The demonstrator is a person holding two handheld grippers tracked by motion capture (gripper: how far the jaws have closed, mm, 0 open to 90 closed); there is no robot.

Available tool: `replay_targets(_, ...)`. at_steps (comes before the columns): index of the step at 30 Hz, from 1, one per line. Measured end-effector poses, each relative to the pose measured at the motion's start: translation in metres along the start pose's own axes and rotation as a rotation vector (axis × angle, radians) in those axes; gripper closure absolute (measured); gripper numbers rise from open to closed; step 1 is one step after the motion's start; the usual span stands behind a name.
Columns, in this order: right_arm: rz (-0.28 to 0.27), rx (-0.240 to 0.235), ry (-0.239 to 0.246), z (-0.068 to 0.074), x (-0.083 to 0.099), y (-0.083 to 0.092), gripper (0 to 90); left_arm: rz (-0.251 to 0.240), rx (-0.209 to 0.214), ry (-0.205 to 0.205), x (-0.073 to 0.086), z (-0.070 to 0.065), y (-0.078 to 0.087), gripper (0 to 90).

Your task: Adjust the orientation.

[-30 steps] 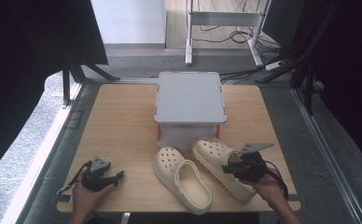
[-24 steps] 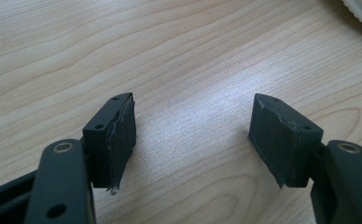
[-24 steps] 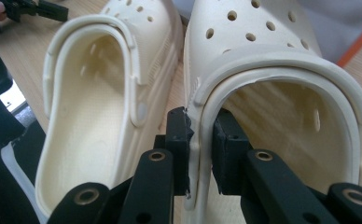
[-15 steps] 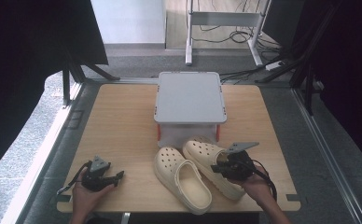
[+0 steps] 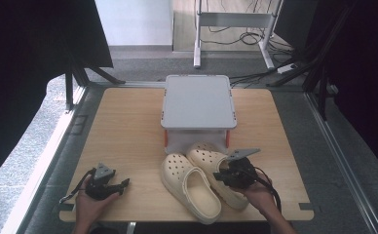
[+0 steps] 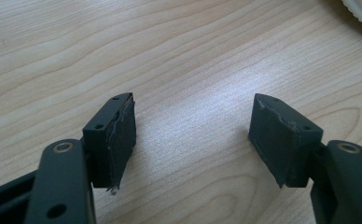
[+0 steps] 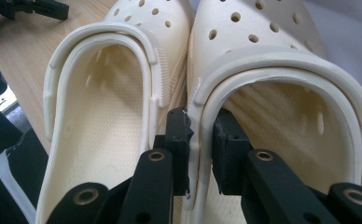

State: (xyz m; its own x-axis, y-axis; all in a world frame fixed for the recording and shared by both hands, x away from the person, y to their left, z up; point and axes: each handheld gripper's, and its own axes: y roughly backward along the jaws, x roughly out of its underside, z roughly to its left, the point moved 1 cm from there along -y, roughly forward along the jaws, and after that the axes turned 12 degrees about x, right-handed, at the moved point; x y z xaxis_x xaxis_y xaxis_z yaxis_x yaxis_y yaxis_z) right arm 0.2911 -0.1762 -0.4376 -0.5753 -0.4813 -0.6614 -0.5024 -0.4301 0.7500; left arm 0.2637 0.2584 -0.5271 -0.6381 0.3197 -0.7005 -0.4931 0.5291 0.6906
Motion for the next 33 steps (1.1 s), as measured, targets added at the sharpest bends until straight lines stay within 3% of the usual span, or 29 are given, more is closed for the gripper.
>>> replay_targets(19, 0.041, -0.020, 0.016, 0.016, -0.009, -0.018, 73.8, 0.000, 0.000, -0.001, 0.000, 0.000, 0.000, 32.1)
replay_targets(23, 0.039, -0.047, 0.006, 0.015, -0.010, -0.015, 65.5, -0.001, 0.001, 0.000, 0.000, 0.000, 0.000, 32.2)
replay_targets(29, 0.048, -0.019, 0.009, 0.015, -0.010, -0.011, 54.8, 0.000, 0.001, -0.001, 0.000, 0.000, 0.000, 32.1)
replay_targets(33, 0.073, -0.031, 0.008, 0.016, -0.010, -0.012, 50.0, 0.000, 0.002, 0.000, 0.000, 0.000, 0.000, 32.1)
